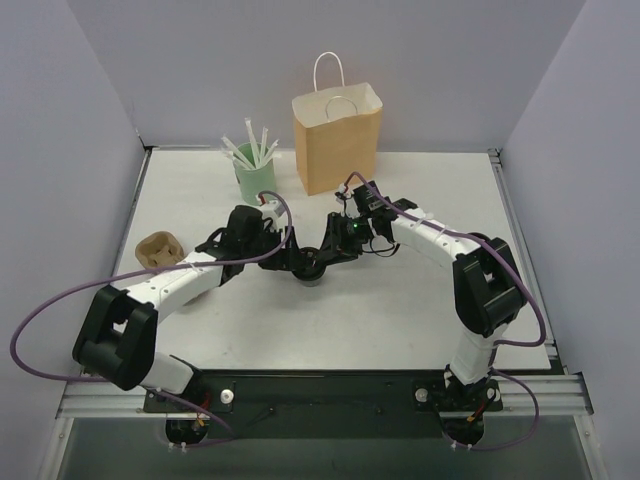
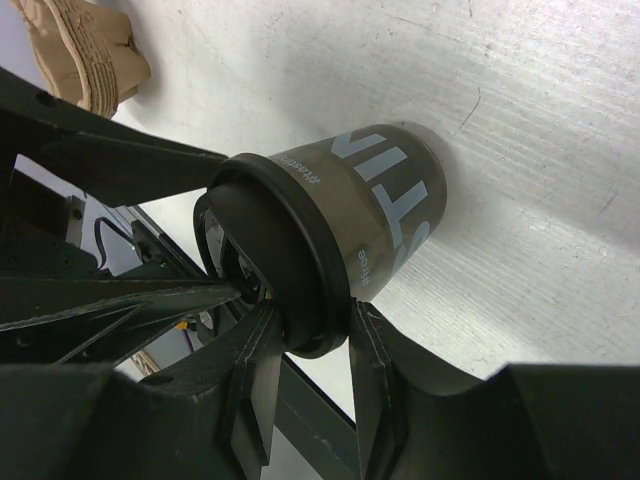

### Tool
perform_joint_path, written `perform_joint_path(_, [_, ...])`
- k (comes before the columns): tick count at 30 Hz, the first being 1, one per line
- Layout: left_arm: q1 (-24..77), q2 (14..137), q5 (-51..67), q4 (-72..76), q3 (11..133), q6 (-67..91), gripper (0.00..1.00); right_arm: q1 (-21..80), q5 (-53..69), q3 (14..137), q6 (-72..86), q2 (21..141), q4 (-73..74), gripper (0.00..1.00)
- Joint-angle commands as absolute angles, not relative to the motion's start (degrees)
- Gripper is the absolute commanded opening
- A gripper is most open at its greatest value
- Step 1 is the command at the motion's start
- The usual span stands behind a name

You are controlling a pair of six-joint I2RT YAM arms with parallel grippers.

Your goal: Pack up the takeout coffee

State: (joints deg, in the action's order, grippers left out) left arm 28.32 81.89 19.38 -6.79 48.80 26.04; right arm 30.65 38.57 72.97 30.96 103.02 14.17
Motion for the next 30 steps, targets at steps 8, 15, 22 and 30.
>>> perform_joint_path(8, [27.4,83.7,20.3,5.3,48.4,24.8,0.62,29.7,39.6,74.4,28.4,105.8,19.7,0.13])
perform_joint_path(15, [27.6,85.3,21.6,6.5,46.7,25.9,0.54,29.3,41.0,74.4,28.7,106.4,19.8,0.13])
perform_joint_path(22, [28.4,81.1,20.8,6.7,43.1,29.2,0.46,29.3,42.9,73.4,30.6,104.9,18.6,0.12])
perform_joint_path(30, [30.0,75.9,17.1,1.9,39.2,35.5,0.43,29.5,47.3,70.1,33.8,103.4,15.5,0.12])
